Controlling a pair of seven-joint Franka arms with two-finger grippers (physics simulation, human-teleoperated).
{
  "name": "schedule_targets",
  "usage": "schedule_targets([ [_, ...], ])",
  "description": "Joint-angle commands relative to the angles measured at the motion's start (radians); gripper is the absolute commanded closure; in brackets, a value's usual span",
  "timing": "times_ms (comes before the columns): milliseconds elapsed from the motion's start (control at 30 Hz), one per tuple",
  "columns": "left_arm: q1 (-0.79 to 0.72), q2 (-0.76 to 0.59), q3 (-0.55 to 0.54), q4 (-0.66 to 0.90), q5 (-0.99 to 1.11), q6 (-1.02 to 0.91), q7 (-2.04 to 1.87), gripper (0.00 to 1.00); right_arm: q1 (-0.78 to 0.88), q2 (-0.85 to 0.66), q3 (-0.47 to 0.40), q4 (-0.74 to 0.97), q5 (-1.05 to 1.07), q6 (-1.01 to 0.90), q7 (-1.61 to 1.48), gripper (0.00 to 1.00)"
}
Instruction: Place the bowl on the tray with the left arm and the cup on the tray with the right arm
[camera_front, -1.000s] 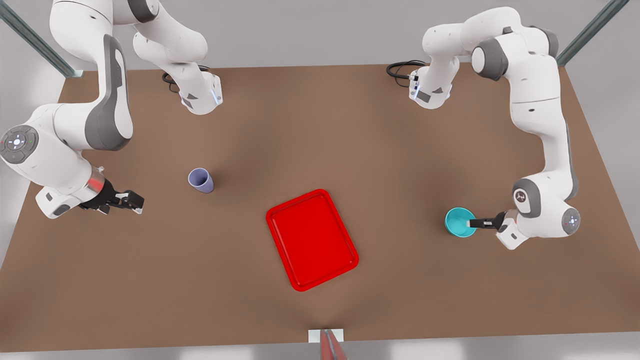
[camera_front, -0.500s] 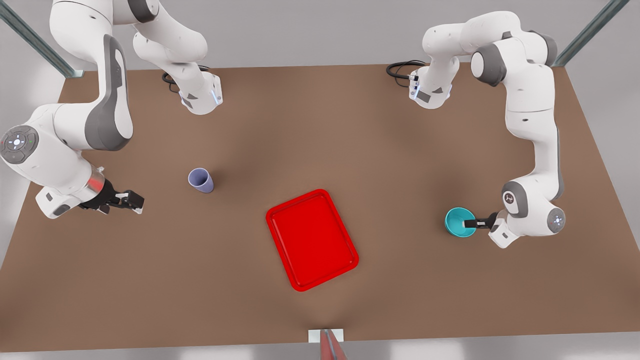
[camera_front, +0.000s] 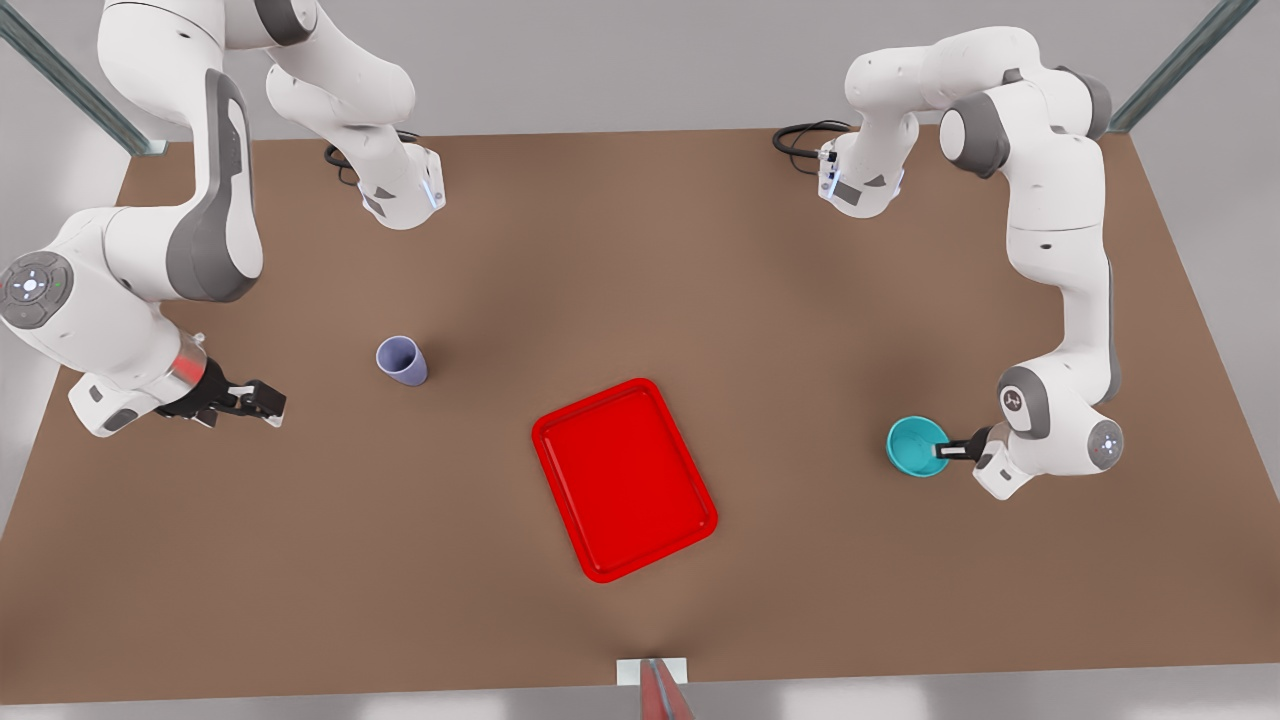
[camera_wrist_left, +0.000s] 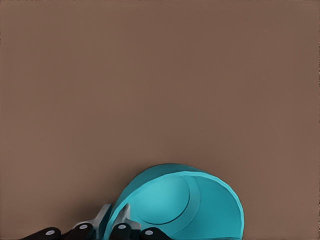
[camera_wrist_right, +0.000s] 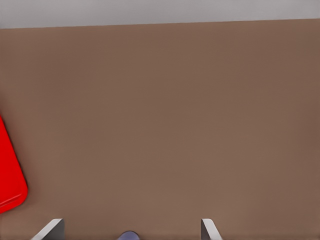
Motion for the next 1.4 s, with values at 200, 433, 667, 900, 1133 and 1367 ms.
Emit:
schedule_targets([
  [200,-0.047,-0.044,-0.006,0.008,-0.077,-0.032,-0.082,0.79,0.003,0.003,0.001,0.000,0.000,0.002,0.000,0.00],
  [433,-0.310,-0.084,-0.058,0.123,-0.107,-0.069,-0.409,0.79,0.004,0.003,0.001,0.006,0.000,0.000,0.000,0.00],
  [667,-0.520,0.051,-0.107,0.354,-0.102,-0.048,-0.989,0.79,0.003,0.005,0.001,0.008,0.000,-0.003,0.000,0.00],
  [900,-0.560,0.198,-0.127,0.534,-0.103,0.070,-1.158,0.79,0.006,0.005,0.003,0.012,0.000,0.002,0.000,0.00],
  [1133,-0.558,0.230,-0.127,0.534,-0.102,0.103,-1.144,0.61,0.006,0.005,0.003,0.014,0.002,-0.001,0.000,0.00],
  [1367,-0.557,0.244,-0.127,0.532,-0.102,0.129,-1.127,0.16,0.006,0.005,0.003,0.014,0.002,-0.004,0.000,0.00],
])
